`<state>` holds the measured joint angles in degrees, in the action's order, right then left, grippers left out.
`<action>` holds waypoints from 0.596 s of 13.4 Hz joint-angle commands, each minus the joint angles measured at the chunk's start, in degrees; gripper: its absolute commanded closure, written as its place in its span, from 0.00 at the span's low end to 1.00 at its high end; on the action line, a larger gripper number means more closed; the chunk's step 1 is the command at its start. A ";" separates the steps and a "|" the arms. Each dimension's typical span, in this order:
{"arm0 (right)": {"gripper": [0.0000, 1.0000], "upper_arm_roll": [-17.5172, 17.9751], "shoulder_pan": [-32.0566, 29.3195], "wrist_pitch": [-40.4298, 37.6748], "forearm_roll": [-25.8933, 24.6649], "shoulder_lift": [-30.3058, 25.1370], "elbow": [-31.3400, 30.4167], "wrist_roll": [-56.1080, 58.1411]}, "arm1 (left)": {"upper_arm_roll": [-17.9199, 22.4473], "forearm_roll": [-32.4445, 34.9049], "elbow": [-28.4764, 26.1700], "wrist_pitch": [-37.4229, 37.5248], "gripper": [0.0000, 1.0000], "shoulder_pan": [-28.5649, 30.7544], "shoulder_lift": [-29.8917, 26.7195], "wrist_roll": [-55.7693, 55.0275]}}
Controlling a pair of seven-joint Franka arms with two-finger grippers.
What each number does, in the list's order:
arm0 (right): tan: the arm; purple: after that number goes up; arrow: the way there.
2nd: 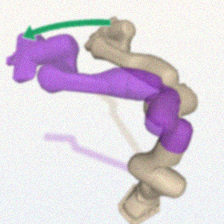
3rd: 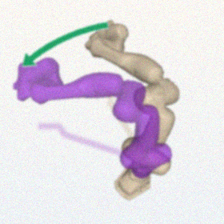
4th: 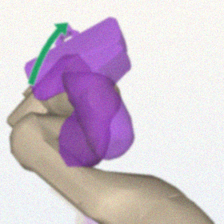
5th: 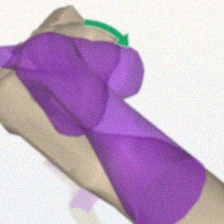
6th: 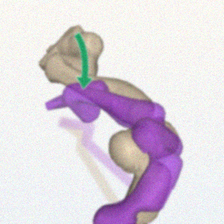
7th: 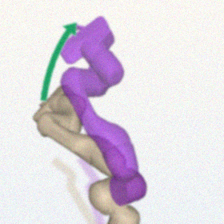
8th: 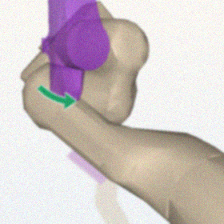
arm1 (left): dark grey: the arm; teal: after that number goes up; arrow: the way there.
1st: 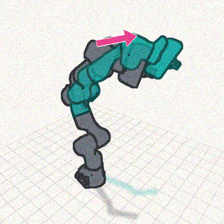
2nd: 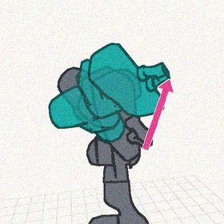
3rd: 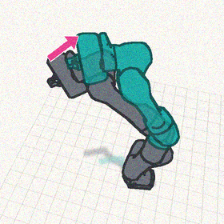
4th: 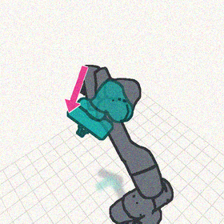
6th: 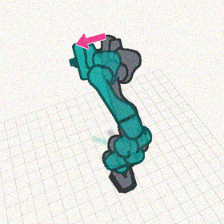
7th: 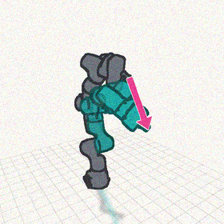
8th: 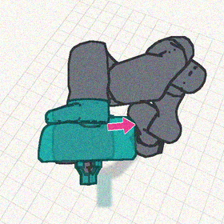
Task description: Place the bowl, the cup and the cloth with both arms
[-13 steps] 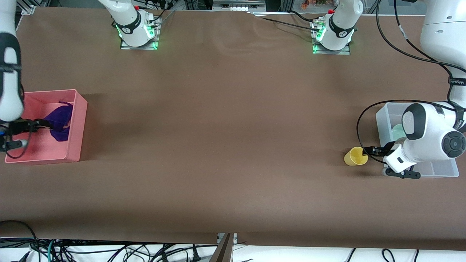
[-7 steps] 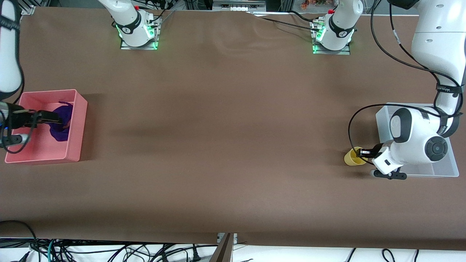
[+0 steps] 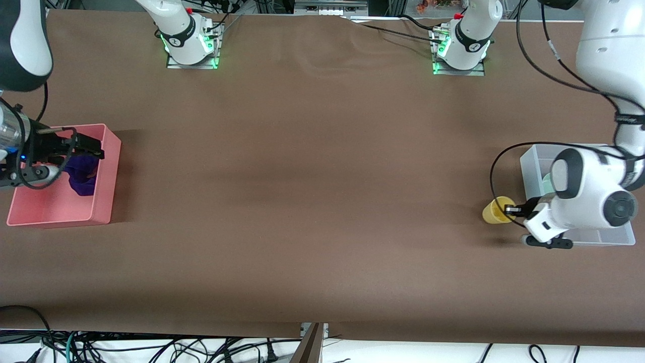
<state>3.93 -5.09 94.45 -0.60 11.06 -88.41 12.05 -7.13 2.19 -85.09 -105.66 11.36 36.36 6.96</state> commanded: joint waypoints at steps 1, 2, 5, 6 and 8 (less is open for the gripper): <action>0.00 1.70 -0.80 -1.98 -0.80 -2.70 0.34 -0.18 | 0.63 1.58 9.39 17.01 1.00 1.46 -1.29 1.90; 0.00 1.61 -0.80 -2.86 -0.98 -2.97 1.13 -0.09 | 0.71 2.28 10.11 21.50 1.00 2.26 -1.90 4.18; 0.00 -1.81 -0.89 -2.26 -0.28 -3.59 3.60 0.17 | 0.89 11.58 9.32 22.69 1.00 4.98 -3.93 12.34; 0.00 -1.56 -0.89 -2.17 -0.97 -3.76 3.60 0.08 | 0.89 13.61 9.24 21.91 1.00 6.99 -3.58 14.81; 0.00 -1.29 -0.80 -0.15 -2.47 -3.50 3.60 -0.18 | 0.89 14.15 4.78 14.21 1.00 10.69 -3.40 19.29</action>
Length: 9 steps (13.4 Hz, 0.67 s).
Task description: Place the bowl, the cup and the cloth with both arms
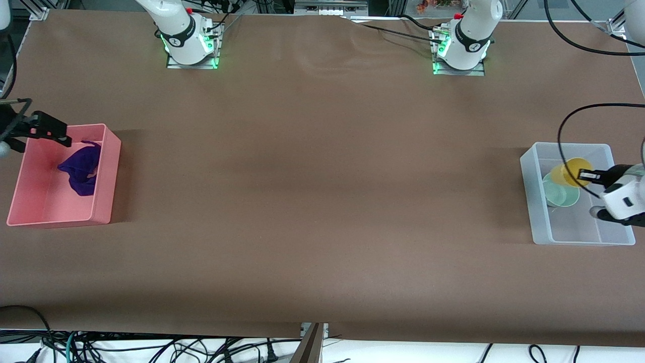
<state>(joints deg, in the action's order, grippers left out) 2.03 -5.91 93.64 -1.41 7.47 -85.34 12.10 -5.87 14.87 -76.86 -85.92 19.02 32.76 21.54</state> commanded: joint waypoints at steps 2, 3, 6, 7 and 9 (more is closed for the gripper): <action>0.00 1.05 0.02 -1.17 -2.28 -0.09 0.61 -1.37 | -0.37 1.39 -9.16 -15.90 1.00 6.02 0.20 7.63; 0.00 1.05 0.02 -2.05 -1.84 -0.18 0.52 -3.03 | -0.37 1.39 -10.58 -19.16 1.00 6.11 0.63 7.64; 0.00 2.27 0.02 -4.87 -1.92 -0.18 0.79 -8.14 | -0.46 1.39 -10.77 -22.18 1.00 6.99 3.27 7.99; 0.00 2.63 0.02 -4.87 -2.27 -0.09 0.79 -8.14 | -0.46 1.30 -11.38 -22.27 1.00 7.17 3.62 9.21; 0.00 2.63 0.02 -4.78 -2.36 0.09 0.87 -8.06 | -0.46 1.30 -11.73 -22.10 1.00 7.70 3.71 10.36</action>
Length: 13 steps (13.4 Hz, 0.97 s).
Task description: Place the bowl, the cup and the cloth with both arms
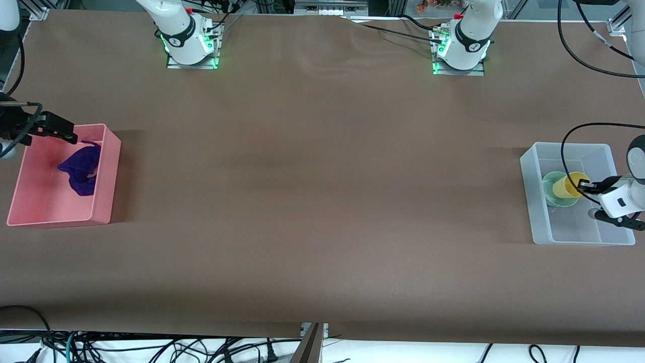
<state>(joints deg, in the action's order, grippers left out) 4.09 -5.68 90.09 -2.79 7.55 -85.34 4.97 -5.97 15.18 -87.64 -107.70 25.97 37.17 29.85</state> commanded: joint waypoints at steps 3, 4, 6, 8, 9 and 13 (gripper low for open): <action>0.00 0.48 -0.21 -1.23 -0.90 0.27 1.66 -0.75 | -0.36 0.90 -0.87 -0.50 0.95 0.66 0.09 1.97; 0.00 0.39 -0.21 -1.32 -0.90 0.79 2.62 -0.67 | -0.36 0.90 -0.78 -0.50 0.64 0.49 0.09 1.97; 0.00 0.39 -0.21 -1.32 -0.90 1.06 2.81 -0.58 | -0.45 0.82 -0.16 -0.32 0.17 0.31 -0.43 1.97; 0.00 0.39 -0.21 -1.23 -0.90 1.06 2.81 -0.49 | -0.89 0.90 0.45 0.47 0.00 0.22 -3.05 1.97; 0.00 0.31 -0.21 -1.32 -0.90 1.06 2.81 -0.49 | -1.06 0.55 0.45 1.69 0.00 -0.21 -5.07 1.97; 0.00 0.31 -0.21 -1.23 -0.90 1.06 2.81 -0.49 | -8.60 0.02 0.80 10.30 0.00 -0.48 -13.95 0.74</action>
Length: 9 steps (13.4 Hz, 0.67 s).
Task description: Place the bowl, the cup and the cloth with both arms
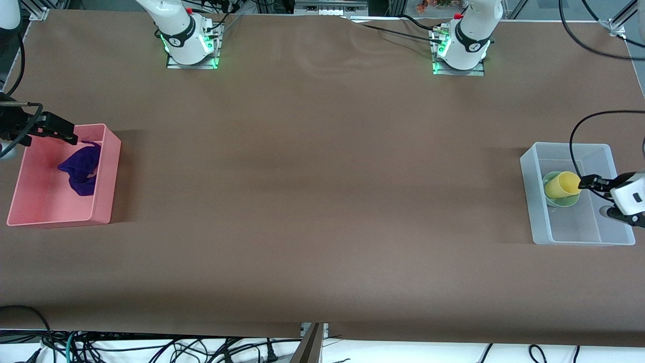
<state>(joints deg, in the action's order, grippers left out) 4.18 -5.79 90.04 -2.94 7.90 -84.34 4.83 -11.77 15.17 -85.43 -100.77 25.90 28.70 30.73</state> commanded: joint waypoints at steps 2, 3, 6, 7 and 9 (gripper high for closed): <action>0.00 0.21 -0.09 -1.09 -0.75 0.80 1.90 -0.27 | -7.55 -0.05 -1.40 6.36 0.00 -0.42 -9.70 -3.38; 0.00 0.21 -0.09 -1.09 -0.75 0.80 1.81 -0.35 | -9.83 -0.58 -1.40 7.94 0.00 -0.33 -11.63 -6.01; 0.00 0.21 -0.18 -1.01 -0.75 0.80 1.81 -0.26 | -12.67 -7.50 0.70 11.55 0.00 -0.24 -15.51 -10.25; 0.00 0.21 -0.18 -1.01 -0.75 0.80 1.90 -0.26 | -12.84 -10.13 2.80 13.47 0.00 -0.24 -15.69 -10.34; 0.00 0.21 -0.18 -1.01 -0.75 0.80 1.81 -0.26 | -12.50 -11.57 7.19 18.66 0.00 -1.37 -16.57 -11.30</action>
<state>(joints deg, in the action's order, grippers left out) 4.18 -5.80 90.04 -2.95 7.95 -84.30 4.83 -24.56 5.53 -82.64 -86.17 24.92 12.39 20.49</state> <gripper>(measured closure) 0.000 0.000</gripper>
